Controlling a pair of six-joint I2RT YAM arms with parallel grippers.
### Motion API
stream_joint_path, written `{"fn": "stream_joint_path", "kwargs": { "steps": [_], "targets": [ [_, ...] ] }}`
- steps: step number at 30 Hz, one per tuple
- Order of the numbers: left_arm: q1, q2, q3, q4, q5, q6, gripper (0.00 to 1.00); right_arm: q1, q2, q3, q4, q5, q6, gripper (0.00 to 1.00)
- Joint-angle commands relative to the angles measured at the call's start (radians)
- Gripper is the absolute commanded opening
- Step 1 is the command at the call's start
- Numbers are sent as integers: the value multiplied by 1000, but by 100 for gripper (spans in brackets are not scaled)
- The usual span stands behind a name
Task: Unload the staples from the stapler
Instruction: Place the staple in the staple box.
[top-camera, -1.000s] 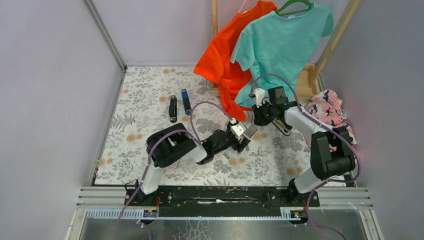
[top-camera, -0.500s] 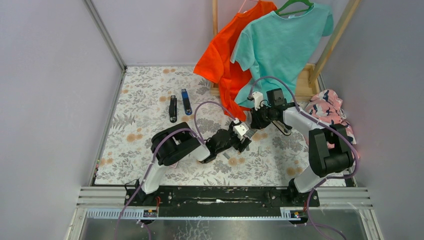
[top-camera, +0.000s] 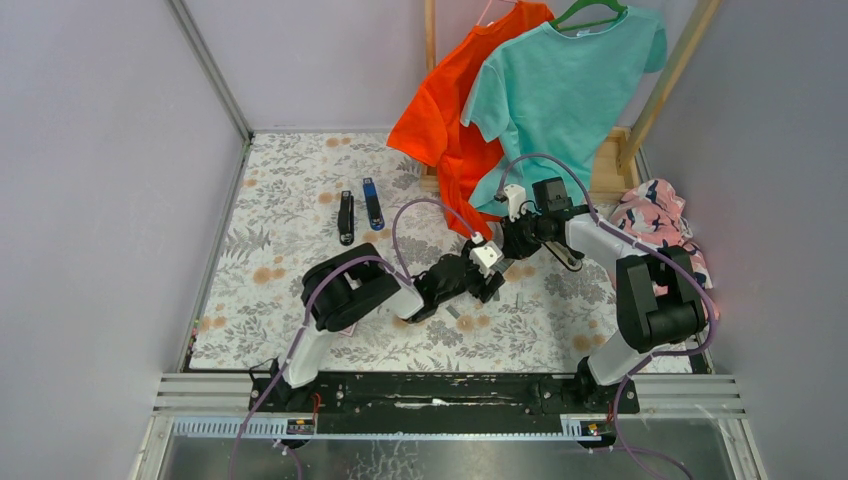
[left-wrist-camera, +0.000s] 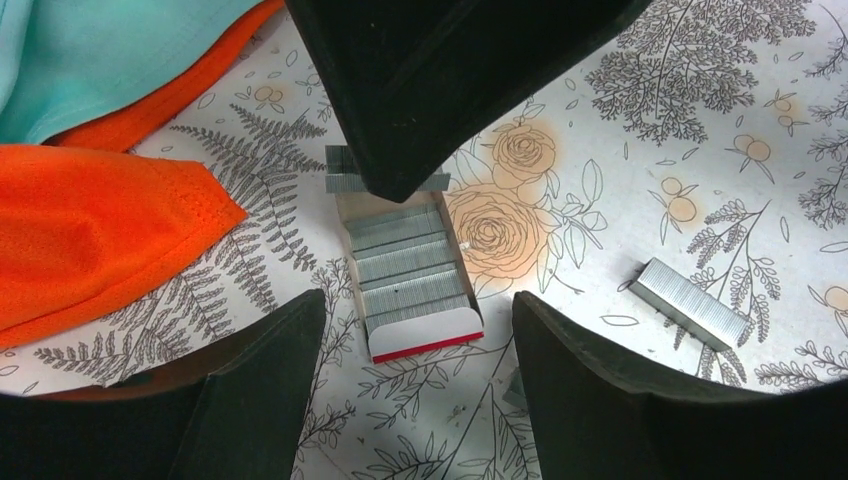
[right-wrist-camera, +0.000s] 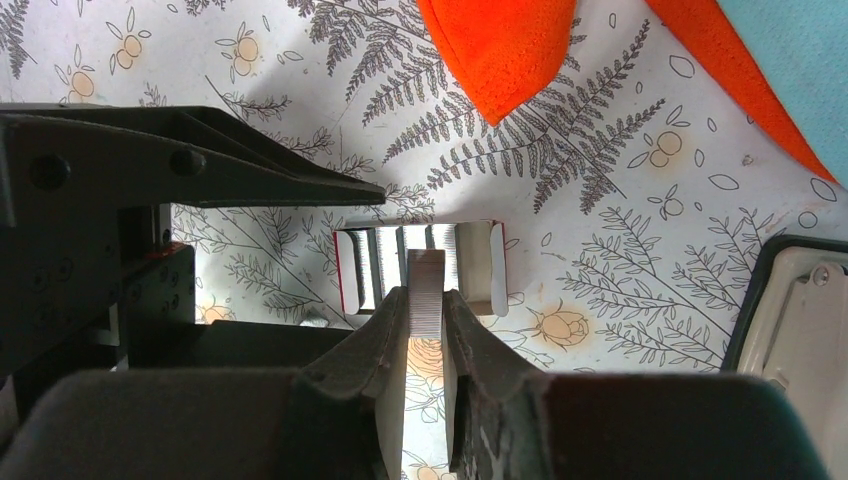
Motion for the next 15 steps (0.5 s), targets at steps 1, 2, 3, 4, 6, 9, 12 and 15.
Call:
{"fn": "stream_joint_path", "kwargs": {
  "steps": [1, 2, 3, 4, 6, 9, 12, 15],
  "targets": [
    [19, -75, -2, -102, 32, -8, 77, -1, -19, 20, 1, -10, 9, 21],
    [29, -95, 1, -140, 56, -15, 77, -1, -19, 20, 0, -11, 9, 21],
    [39, -116, 9, -179, 72, -26, 77, -1, -19, 21, -1, -12, 9, 21],
    [46, -126, 18, -211, 89, -34, 77, -1, -19, 21, -1, -12, 9, 22],
    [51, -138, 35, -261, 100, -41, 76, -1, -21, 22, -1, -10, 9, 21],
    [50, -138, 46, -279, 109, -44, 76, -1, -26, 20, 0, -8, 9, 21],
    [50, -137, 50, -273, 120, -56, 76, -1, -26, 21, -1, -6, 9, 21],
    [46, -133, 55, -261, 102, -65, 75, -1, -24, 24, 0, -5, 10, 21]
  ]
}}
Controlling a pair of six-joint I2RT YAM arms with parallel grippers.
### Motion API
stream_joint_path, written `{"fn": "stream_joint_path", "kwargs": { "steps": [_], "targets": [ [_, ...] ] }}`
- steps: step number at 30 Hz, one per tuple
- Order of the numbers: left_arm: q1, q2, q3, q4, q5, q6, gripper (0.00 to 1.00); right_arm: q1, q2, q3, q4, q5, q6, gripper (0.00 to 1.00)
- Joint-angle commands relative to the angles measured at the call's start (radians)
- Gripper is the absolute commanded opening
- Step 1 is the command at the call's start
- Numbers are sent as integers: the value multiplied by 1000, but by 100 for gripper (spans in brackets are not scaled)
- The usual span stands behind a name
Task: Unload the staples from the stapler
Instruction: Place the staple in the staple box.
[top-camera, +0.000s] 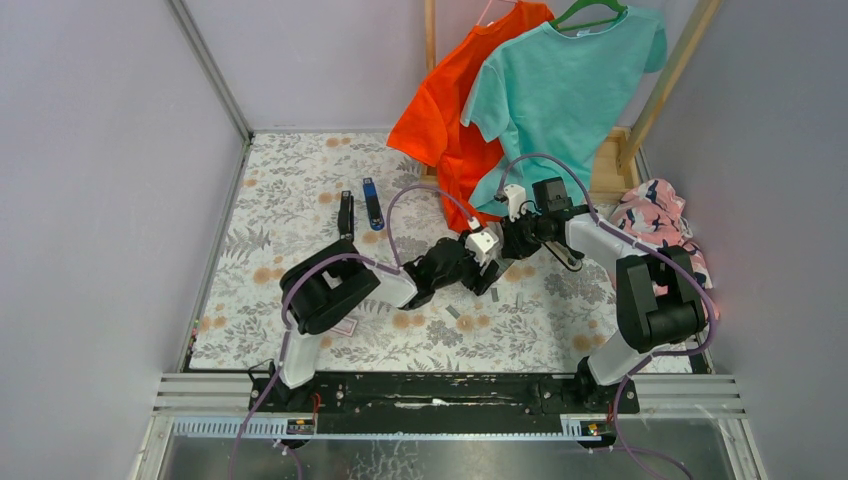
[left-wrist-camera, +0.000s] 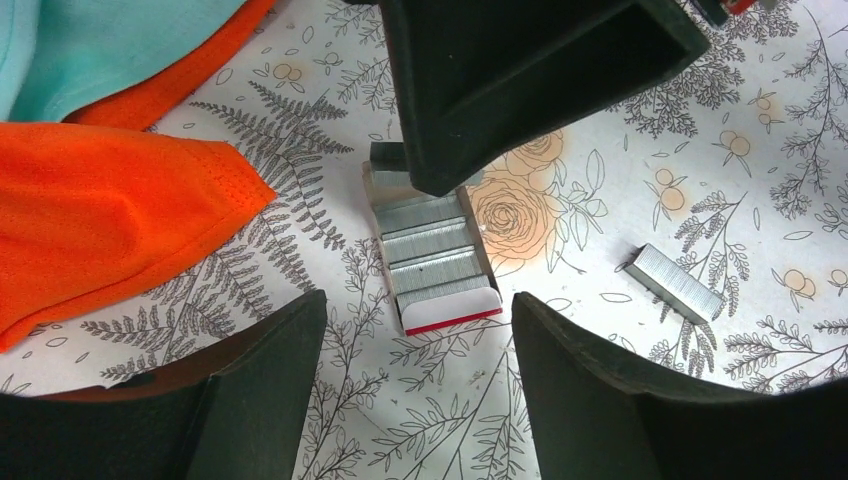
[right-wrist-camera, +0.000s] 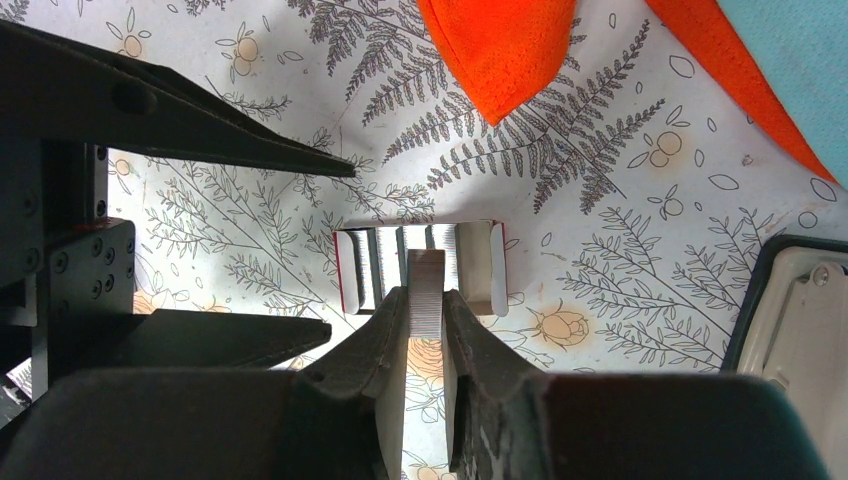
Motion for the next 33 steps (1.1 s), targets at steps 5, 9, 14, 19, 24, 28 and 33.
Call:
{"fn": "stream_joint_path", "kwargs": {
  "steps": [5, 9, 14, 19, 24, 28, 33],
  "targets": [
    [-21, 18, 43, 4, -29, -32, 71, -1, -22, 25, -2, -4, 8, 21],
    [-33, 44, 64, -3, -56, -45, 69, -1, -23, 25, -2, -2, 9, 22],
    [-40, 65, 77, -15, -83, -49, 68, -1, -24, 25, -3, -4, 9, 21],
    [-41, 76, 79, -23, -100, -42, 67, -1, -19, 25, -3, -12, 11, 21],
    [-40, 86, 79, -30, -112, -37, 65, -2, -6, 25, -7, -22, 11, 21],
    [-40, 82, 73, -35, -120, -29, 63, -2, 6, 25, -9, -26, 14, 21],
    [-40, 76, 67, -34, -115, -23, 59, 0, 23, 23, -10, -32, 22, 21]
  ]
}}
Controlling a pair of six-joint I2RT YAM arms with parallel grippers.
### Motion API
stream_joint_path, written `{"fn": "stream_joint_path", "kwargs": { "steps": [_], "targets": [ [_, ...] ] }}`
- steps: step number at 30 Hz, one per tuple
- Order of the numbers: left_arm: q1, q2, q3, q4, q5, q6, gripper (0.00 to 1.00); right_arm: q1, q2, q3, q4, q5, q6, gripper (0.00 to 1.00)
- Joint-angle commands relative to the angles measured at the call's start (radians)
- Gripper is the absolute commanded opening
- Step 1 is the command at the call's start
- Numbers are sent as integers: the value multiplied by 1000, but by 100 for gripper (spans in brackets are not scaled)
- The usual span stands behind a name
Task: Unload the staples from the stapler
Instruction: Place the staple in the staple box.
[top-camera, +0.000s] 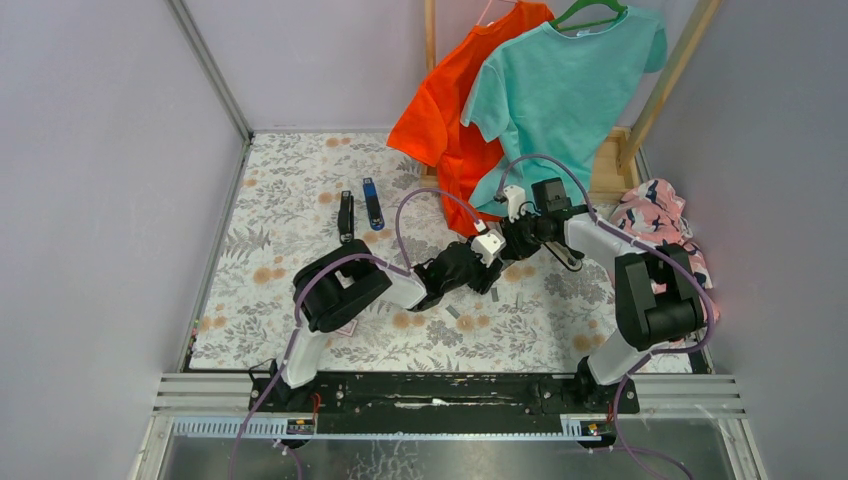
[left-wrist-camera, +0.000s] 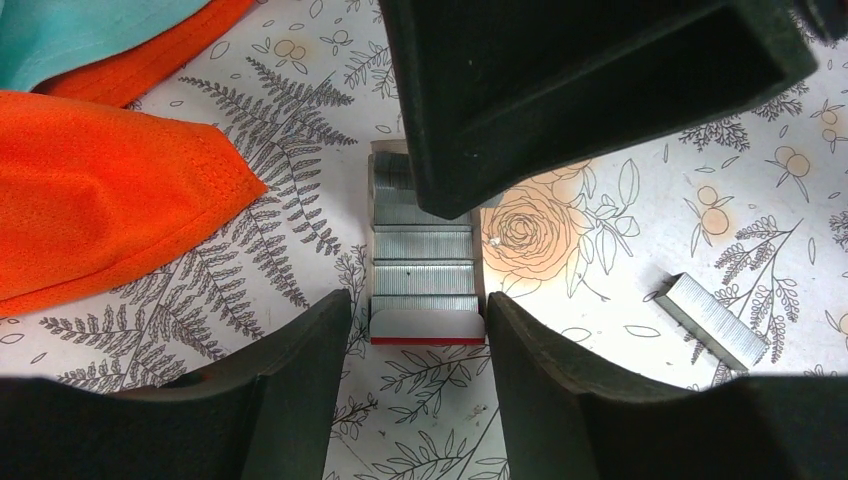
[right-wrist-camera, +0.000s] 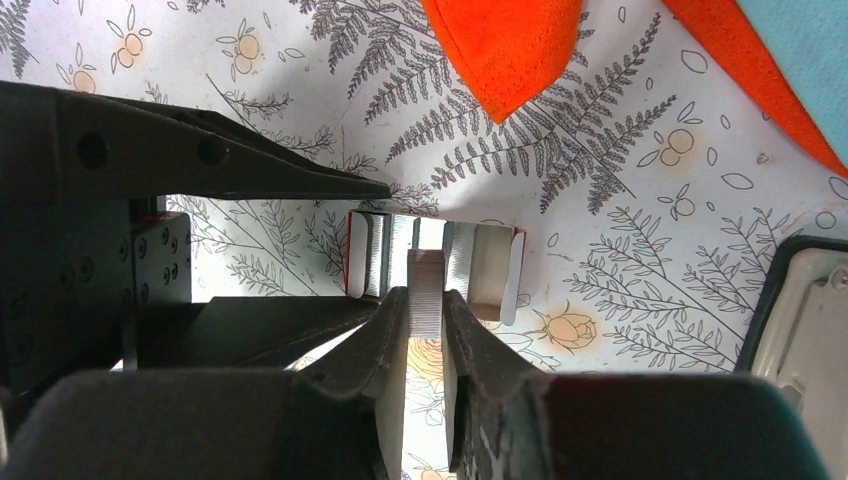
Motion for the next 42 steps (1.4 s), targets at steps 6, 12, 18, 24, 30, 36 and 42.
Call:
{"fn": "stream_joint_path", "kwargs": {
  "steps": [6, 12, 18, 24, 30, 36, 42],
  "targets": [
    [-5, 1, 8, 1, -9, 15, 58, 9, 33, 25, -2, 7, 31, 21],
    [-5, 2, 5, 2, -4, 12, 57, 20, 45, 22, 16, 65, 40, 21],
    [-5, 0, -1, 4, -4, 12, 56, 28, 72, 26, 27, 99, 42, 21],
    [-5, 2, -6, 6, -2, 16, 56, 29, 56, 19, 52, 130, 51, 21],
    [-6, 2, -7, 5, 5, 18, 55, 29, 49, 16, 64, 143, 50, 21],
    [-6, 3, -7, 3, 10, 17, 55, 29, 43, -6, 109, 165, 50, 21],
    [-5, 7, -8, 6, 16, 15, 55, 32, 42, -22, 136, 169, 35, 21]
  ]
}}
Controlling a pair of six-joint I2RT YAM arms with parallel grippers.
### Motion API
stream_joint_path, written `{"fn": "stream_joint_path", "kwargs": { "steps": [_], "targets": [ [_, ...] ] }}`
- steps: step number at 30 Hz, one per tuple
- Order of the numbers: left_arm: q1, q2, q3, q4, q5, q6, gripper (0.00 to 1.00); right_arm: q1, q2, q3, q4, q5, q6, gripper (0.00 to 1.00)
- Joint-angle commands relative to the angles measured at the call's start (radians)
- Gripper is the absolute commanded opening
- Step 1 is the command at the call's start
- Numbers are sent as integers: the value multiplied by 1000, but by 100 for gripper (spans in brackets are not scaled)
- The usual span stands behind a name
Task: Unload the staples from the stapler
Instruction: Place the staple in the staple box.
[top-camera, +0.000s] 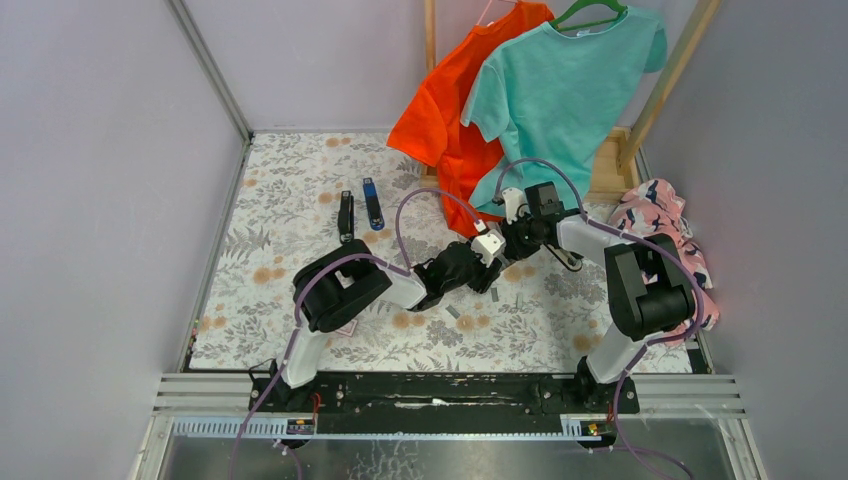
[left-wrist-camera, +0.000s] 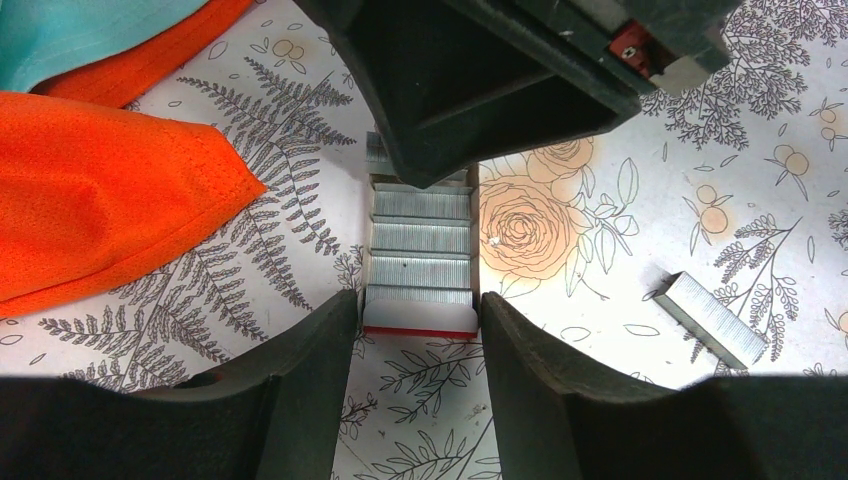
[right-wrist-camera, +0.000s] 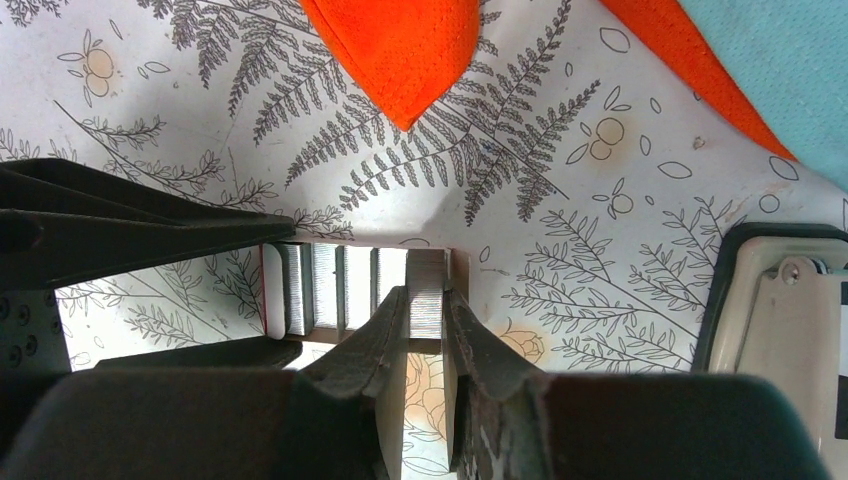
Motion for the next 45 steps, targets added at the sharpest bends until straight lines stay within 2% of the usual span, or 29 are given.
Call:
{"fn": "stream_joint_path", "kwargs": {
  "steps": [1, 21, 45],
  "targets": [
    [-4, 8, -8, 7, 14, 12, 55, 10, -28, -4, 38, 13, -9, 21],
    [5, 8, -16, 10, 13, 8, 55, 12, -79, -22, 37, 15, -73, 21],
    [10, 14, -16, 13, 23, 0, 55, 19, -40, -5, 14, 51, -84, 22]
  ]
}}
